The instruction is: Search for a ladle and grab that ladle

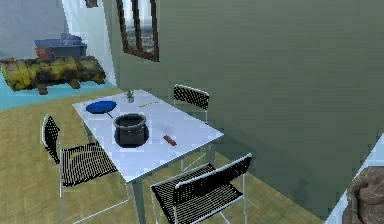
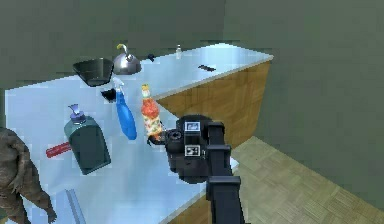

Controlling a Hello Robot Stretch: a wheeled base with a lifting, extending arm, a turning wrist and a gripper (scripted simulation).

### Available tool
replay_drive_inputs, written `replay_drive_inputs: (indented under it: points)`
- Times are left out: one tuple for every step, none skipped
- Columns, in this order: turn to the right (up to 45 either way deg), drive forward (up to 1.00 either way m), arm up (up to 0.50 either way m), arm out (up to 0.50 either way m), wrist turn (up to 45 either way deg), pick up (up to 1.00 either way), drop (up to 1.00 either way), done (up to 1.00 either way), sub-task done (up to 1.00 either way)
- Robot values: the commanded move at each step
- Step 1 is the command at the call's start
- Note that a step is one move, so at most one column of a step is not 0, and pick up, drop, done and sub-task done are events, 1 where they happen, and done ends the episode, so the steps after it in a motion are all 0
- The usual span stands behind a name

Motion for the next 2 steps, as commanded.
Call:
replay_drive_inputs:
  points:
    - [0.0,0.00,0.10,0.00,0.0,0.00,0.00,0.00,0.00]
    - [0.0,0.00,0.00,0.00,0.0,0.00,0.00,1.00,0.00]
